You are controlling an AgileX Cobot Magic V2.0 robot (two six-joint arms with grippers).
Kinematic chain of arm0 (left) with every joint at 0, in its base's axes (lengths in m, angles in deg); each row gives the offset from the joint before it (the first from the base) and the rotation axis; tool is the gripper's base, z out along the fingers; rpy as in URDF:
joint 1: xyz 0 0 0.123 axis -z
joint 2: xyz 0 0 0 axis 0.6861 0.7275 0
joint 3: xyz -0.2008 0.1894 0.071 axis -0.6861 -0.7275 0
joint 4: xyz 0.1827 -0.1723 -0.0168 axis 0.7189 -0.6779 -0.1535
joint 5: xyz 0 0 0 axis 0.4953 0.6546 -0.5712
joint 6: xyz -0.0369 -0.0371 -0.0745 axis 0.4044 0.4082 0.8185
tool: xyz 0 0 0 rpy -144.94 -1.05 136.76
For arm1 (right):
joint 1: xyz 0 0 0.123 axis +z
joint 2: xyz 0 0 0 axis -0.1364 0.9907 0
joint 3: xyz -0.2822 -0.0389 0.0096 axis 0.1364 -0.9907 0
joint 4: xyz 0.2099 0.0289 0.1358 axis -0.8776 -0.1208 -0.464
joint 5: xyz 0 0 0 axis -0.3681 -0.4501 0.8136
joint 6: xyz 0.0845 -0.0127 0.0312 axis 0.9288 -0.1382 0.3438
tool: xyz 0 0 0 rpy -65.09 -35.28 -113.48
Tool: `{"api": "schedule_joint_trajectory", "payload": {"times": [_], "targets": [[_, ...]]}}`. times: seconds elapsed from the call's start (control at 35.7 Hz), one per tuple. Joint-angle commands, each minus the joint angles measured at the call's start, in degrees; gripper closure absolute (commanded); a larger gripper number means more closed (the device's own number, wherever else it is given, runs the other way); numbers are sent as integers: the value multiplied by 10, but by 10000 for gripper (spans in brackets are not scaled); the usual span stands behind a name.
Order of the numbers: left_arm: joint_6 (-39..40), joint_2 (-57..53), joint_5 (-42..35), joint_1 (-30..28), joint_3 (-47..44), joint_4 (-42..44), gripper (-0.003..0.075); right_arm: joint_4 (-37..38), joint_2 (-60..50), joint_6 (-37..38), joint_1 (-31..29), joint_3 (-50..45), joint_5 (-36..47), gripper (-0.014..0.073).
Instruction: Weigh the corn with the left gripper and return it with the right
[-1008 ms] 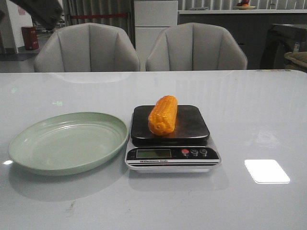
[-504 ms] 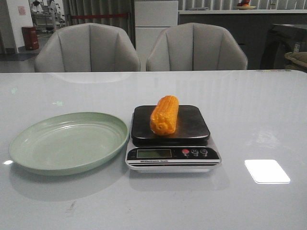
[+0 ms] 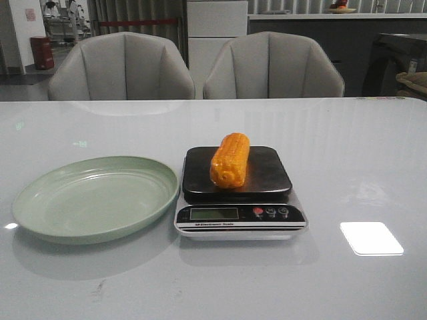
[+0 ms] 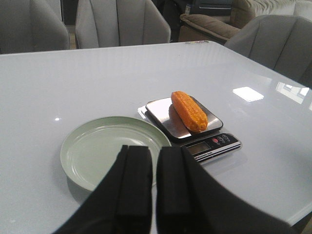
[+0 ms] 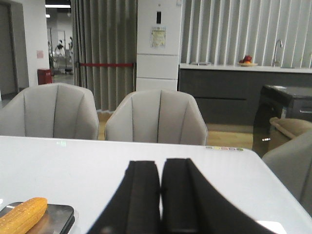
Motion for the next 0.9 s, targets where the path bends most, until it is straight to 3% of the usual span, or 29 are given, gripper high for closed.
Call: {"api": "schedule_joint_trajectory", "payload": {"times": [0.0,0.17,0.5,0.62,0.87], "targets": [[1,6,-49,-1,14,3,578,-4,79,1,-2,89,-39,411],[1,6,-49,-1,14,3,578,-8,153,1,-2,162,-135,411],[1,6,-49,-1,14,3,578,-30,201,1,0,169,-156,392],[1,6,-49,-1,14,3,578,-47,226,1,21,177,-160,300],[1,6,-49,-1,14,3,578,-49,306,1,102,226,-192,4]]}}
